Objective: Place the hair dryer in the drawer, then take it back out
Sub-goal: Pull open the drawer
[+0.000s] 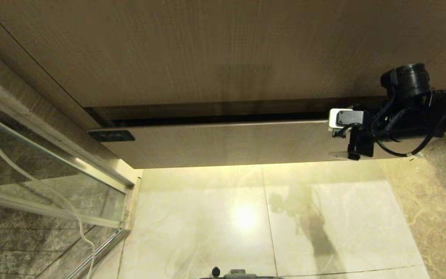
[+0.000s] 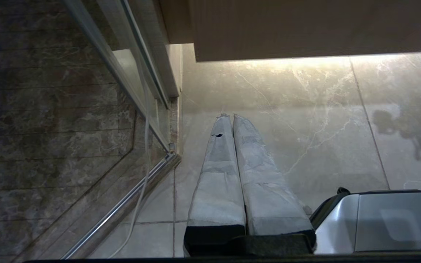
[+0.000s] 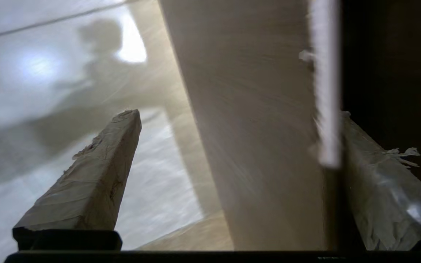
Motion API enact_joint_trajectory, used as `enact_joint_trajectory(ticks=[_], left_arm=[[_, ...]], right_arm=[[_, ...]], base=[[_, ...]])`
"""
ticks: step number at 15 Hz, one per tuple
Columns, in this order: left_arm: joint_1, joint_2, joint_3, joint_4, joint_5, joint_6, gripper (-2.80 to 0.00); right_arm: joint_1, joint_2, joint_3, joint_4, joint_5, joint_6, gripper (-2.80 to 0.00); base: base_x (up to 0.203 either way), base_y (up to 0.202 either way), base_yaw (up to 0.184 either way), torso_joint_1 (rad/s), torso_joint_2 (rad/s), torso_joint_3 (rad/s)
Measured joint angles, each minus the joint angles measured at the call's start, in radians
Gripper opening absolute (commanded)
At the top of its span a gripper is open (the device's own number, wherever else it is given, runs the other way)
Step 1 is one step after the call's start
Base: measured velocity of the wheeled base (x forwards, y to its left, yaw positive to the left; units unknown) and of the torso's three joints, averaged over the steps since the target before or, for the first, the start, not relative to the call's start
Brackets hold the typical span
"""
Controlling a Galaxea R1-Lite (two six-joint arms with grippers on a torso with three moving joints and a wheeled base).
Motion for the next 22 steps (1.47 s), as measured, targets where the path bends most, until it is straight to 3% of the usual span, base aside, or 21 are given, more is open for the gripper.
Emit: enact_joint_trajectory(ticks=[9, 18, 19, 22], left_arm=[[0.0, 0.0, 0.001, 0.0, 0.001, 0.0, -2.8], [0.0, 0.0, 0.001, 0.0, 0.001, 0.0, -2.8], [0.0, 0.0, 0.001, 0.0, 0.001, 0.0, -2.8], [0.0, 0.0, 0.001, 0.0, 0.001, 0.0, -2.8]], right_arm=[[-0.005, -0.059, 0.049, 0.021, 0.014, 0.01, 0.0], [-0.049, -0.502, 0.284, 0.026, 0.038, 0.04, 0.0], [-0.05, -0.558, 0.296, 0.048, 0.038, 0.044, -2.8], [-0.052, -0.715, 0.303, 0.146, 0.036, 0.07, -2.8]], base=[[0.0, 0.0, 0.0, 0.0, 0.0, 0.0], [0.0, 0.0, 0.0, 0.0, 0.0, 0.0], [0.0, 0.0, 0.0, 0.0, 0.0, 0.0], [0.0, 0.0, 0.0, 0.0, 0.0, 0.0]])
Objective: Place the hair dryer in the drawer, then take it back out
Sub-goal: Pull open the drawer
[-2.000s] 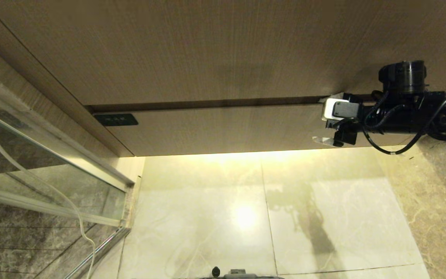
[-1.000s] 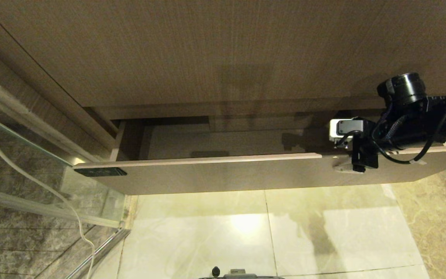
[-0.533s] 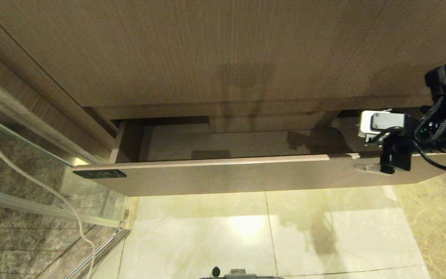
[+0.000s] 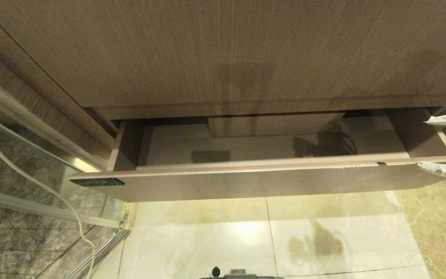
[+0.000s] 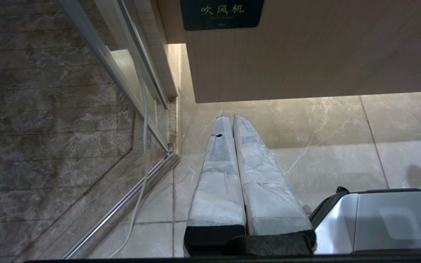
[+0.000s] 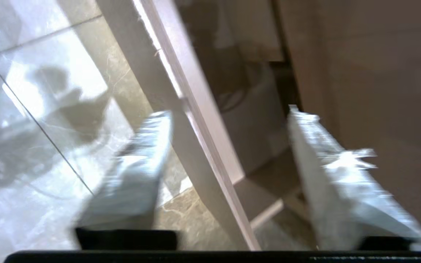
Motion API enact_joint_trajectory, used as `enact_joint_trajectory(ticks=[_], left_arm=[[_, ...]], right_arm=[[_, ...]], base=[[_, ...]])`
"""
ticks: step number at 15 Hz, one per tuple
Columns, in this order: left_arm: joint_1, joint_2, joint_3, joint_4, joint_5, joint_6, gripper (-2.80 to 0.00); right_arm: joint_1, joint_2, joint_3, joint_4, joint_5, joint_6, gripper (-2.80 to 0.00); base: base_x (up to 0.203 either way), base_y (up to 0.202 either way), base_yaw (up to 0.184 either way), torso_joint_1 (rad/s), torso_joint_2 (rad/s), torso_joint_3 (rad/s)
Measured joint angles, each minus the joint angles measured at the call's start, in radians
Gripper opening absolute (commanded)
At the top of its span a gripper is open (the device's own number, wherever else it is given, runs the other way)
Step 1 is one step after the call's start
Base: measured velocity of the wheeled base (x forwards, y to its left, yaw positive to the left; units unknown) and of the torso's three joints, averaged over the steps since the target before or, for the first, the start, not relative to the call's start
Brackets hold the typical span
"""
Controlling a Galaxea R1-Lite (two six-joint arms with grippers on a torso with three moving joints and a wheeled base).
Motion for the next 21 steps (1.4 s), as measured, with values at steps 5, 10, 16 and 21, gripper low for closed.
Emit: enact_joint_trajectory(ticks=[5, 10, 16, 21], left_arm=[[0.0, 0.0, 0.0, 0.0, 0.0, 0.0, -2.8], [0.0, 0.0, 0.0, 0.0, 0.0, 0.0, -2.8], [0.0, 0.0, 0.0, 0.0, 0.0, 0.0, -2.8], [0.0, 0.0, -0.001, 0.0, -0.001, 0.0, -2.8]], right_arm=[[-0.035, -0.174, -0.007, 0.036, -0.051, 0.147, -2.8], [-0.097, -0.338, 0.154, 0.049, -0.357, 0.511, -2.8], [-0.091, -0.672, 0.682, -0.107, -0.26, 0.914, -2.8], [-0.061, -0.961, 1.007, -0.365, -0.182, 1.088, -2.8]], base=[[0.0, 0.0, 0.0, 0.0, 0.0, 0.0], [0.0, 0.0, 0.0, 0.0, 0.0, 0.0], [0.0, 0.0, 0.0, 0.0, 0.0, 0.0], [0.0, 0.0, 0.0, 0.0, 0.0, 0.0]])
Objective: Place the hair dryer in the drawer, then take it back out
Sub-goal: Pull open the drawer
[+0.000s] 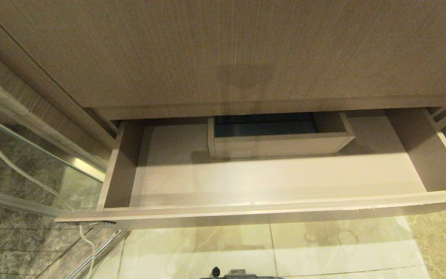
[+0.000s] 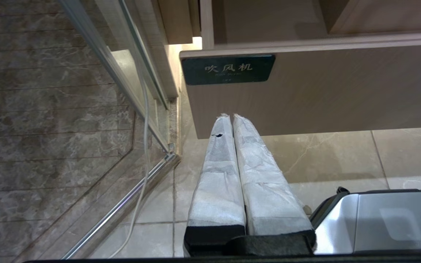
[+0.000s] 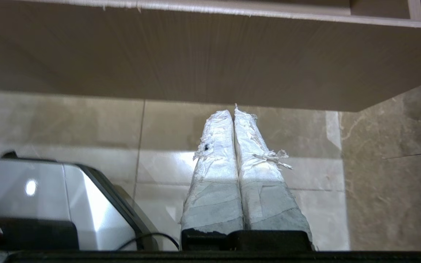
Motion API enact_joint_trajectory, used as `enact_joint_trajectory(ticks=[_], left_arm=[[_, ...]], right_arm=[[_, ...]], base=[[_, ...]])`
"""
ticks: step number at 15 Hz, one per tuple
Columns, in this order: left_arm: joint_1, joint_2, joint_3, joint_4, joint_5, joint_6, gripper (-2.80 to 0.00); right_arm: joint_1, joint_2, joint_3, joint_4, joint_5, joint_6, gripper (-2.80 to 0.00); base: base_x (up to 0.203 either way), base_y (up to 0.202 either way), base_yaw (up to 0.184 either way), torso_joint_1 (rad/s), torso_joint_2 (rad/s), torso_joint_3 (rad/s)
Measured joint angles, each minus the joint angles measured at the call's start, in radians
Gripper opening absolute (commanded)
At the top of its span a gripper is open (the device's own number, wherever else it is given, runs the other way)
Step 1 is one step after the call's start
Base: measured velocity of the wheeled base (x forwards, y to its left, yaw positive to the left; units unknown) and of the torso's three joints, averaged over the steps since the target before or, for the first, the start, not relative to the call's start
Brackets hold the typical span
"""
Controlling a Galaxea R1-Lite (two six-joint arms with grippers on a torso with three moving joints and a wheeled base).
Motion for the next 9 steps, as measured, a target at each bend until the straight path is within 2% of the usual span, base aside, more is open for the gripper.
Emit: enact_joint_trajectory(ticks=[5, 9], left_arm=[[0.0, 0.0, 0.0, 0.0, 0.0, 0.0, -2.8], [0.0, 0.0, 0.001, 0.0, 0.0, 0.0, -2.8]], right_arm=[[0.006, -0.148, 0.027, 0.035, -0.002, 0.071, -2.8], [0.005, -0.172, 0.028, 0.037, -0.003, 0.078, -2.8]], base=[[0.0, 0.0, 0.0, 0.0, 0.0, 0.0], [0.0, 0.0, 0.0, 0.0, 0.0, 0.0]])
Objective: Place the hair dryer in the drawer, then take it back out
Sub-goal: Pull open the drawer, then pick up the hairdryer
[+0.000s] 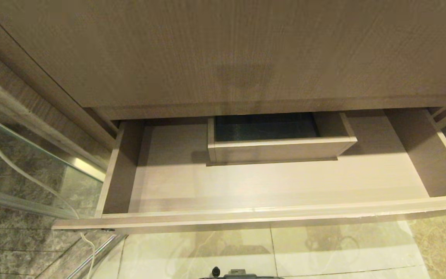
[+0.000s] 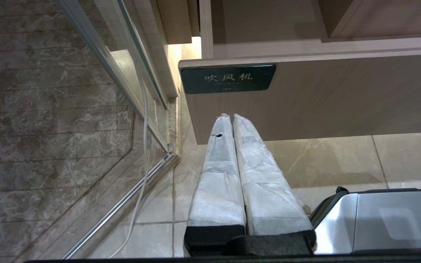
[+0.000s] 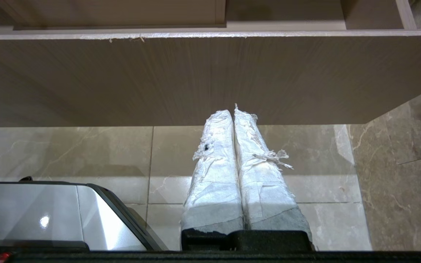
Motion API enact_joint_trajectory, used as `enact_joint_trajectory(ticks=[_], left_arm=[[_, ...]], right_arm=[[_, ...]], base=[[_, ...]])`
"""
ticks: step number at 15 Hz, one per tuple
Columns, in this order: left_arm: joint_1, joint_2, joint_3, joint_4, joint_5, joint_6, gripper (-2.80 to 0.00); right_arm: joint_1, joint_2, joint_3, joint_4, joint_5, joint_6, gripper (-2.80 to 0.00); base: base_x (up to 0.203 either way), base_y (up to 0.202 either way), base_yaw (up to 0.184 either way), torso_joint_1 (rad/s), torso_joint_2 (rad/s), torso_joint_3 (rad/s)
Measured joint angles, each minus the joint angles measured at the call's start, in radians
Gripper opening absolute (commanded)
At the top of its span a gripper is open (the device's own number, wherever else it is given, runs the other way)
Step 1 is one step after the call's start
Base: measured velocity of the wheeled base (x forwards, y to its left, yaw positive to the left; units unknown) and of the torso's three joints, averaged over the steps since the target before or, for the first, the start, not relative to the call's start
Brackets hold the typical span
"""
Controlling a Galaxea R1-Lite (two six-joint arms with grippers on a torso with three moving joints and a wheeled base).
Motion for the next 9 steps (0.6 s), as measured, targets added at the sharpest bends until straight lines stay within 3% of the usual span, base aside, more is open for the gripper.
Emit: enact_joint_trajectory(ticks=[9], left_arm=[[0.0, 0.0, 0.0, 0.0, 0.001, 0.0, -2.8]], right_arm=[[0.0, -0.003, 0.0, 0.004, 0.001, -0.007, -2.8]], base=[[0.0, 0.0, 0.0, 0.0, 0.0, 0.0]])
